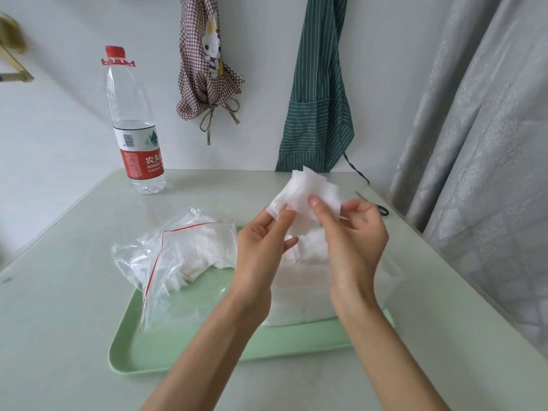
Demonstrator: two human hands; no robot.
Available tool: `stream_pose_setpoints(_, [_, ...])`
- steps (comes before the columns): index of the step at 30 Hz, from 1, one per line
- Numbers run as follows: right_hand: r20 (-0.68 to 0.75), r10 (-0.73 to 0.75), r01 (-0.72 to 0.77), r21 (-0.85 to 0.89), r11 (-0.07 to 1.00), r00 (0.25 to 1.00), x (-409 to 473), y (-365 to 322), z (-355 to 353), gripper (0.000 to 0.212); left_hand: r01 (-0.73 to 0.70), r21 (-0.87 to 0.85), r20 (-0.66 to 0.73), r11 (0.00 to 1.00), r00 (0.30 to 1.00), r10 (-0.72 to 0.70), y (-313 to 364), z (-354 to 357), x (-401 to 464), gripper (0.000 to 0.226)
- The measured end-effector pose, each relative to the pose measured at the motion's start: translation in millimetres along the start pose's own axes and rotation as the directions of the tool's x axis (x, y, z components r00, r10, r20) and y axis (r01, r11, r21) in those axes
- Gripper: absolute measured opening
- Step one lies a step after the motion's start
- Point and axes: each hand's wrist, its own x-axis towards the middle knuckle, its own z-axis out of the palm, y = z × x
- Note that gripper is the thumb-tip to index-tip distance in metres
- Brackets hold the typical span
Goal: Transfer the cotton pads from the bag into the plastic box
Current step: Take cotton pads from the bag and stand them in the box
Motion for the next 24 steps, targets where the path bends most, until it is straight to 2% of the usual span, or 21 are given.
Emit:
stream_pose_setpoints(1, [-0.043,-0.169,0.164,-0.11,0.98,0.985,1,2,-1,0.036,0.018,0.0,0.005,1.0,1.0,-0.018,1,0,0,0.019])
stream_pose_setpoints(2, [-0.027,-0.356,0.34,-0.235,0.91,0.934,3,3,-3,0.036,0.035,0.0,0.01,0.999,0.999,-0.035,2,0,0,0.017])
stream_pose_setpoints(4, [0.163,-0.645,0.644,-0.418,0.641,0.747,10,3,-8,0.018,0.064,-0.006,0.029,0.998,0.998,-0.064,6,-2,1,0.018])
stream_pose_setpoints(5, [0.284,-0.685,0.724,-0.453,0.52,0.671,13,2,-12,0.007,0.08,-0.007,0.049,0.997,0.996,-0.08,8,-4,1,0.02])
stream_pose_setpoints(6, [0.382,-0.67,0.76,-0.459,0.46,0.637,16,1,-15,0.007,0.094,0.007,0.074,0.996,0.993,-0.095,10,-5,1,0.02])
stream_pose_setpoints(7, [0.46,-0.62,0.77,-0.436,0.466,0.636,19,-1,-18,0.013,0.109,0.031,0.104,0.994,0.988,-0.112,12,-8,1,0.019])
stream_pose_setpoints(9, [0.574,-0.48,0.732,-0.365,0.575,0.663,20,-9,-21,0.022,0.124,0.092,0.15,0.988,0.979,-0.137,15,-15,4,0.018])
stream_pose_setpoints(11, [0.624,-0.368,0.654,-0.316,0.688,0.689,20,-13,-24,0.03,0.114,0.175,0.175,0.978,0.974,-0.145,19,-21,6,0.025])
stream_pose_setpoints(13, [0.604,-0.296,0.548,-0.285,0.786,0.74,22,-15,-24,0.032,0.098,0.249,0.196,0.964,0.969,-0.149,23,-24,6,0.032])
stream_pose_setpoints(16, [0.58,-0.148,0.333,-0.226,0.915,0.801,27,-15,-24,0.019,0.056,0.279,0.216,0.959,0.969,-0.12,27,-25,5,0.025])
stream_pose_setpoints(18, [0.614,-0.024,0.188,-0.204,0.961,0.789,31,-13,-27,0.013,0.036,0.258,0.22,0.965,0.971,-0.095,32,-25,3,0.021])
stream_pose_setpoints(21, [0.655,0.154,0.004,-0.234,0.972,0.74,42,-14,-32,0.018,-0.009,0.324,0.171,0.946,0.984,-0.049,36,-32,4,0.019])
stream_pose_setpoints(24, [0.63,0.186,0.014,-0.298,0.954,0.754,67,-23,-43,0.015,-0.043,0.377,0.08,0.925,0.997,0.014,36,-44,11,0.014])
